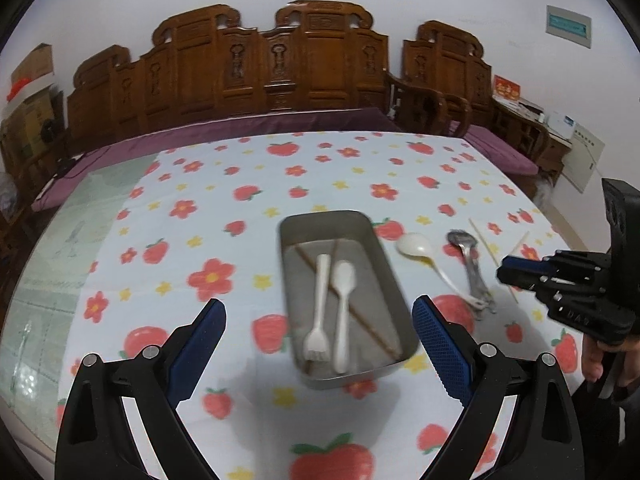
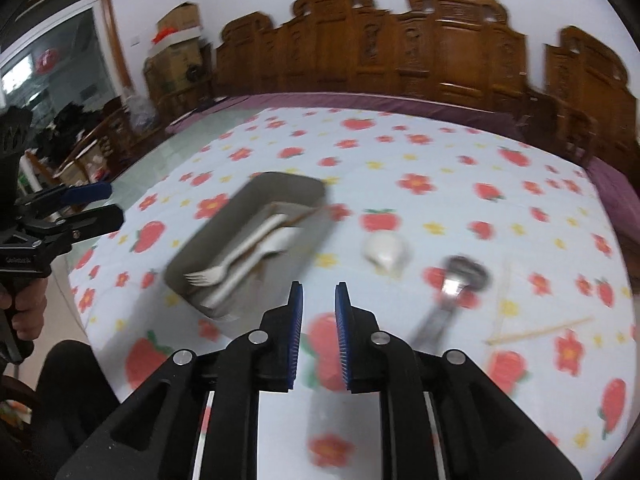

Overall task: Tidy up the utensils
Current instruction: 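Lower the white fork into the tray with the right tool and release, then move the right tool to a wooden chopstick on the cloth and grasp it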

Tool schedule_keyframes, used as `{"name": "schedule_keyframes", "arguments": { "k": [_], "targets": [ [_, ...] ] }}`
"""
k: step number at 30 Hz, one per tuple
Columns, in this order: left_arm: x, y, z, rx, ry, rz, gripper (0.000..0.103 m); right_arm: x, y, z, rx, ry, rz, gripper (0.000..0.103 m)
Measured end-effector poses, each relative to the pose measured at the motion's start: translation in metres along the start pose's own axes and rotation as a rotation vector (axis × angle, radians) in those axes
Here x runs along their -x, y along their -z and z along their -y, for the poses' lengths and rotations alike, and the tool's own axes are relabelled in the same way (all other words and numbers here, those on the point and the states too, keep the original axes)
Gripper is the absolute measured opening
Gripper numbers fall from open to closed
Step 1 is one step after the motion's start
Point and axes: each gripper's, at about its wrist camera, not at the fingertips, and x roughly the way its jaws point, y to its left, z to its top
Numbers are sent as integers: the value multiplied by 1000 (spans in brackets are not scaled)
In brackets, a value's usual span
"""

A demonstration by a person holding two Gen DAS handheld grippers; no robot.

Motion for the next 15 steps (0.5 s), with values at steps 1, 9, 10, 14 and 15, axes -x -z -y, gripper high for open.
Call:
{"name": "schedule_keyframes", "arguments": {
  "k": [1,9,10,14,15],
  "targets": [
    [-2,0,6,-3,6,-2,91,4,3,8,-9,10,4,19],
    [-12,1,46,-21,41,-15,91,28,28,64,-68,109,17,19],
    [-12,2,51,-22,46,-16,91,29,29,67,-73,116,17,19],
    [-15,4,67,-23,59,-23,91,39,36,83,-97,151,29,29],
    [-16,5,69,-24,61,-25,91,41,38,85,-99,160,31,32]
  ]
}}
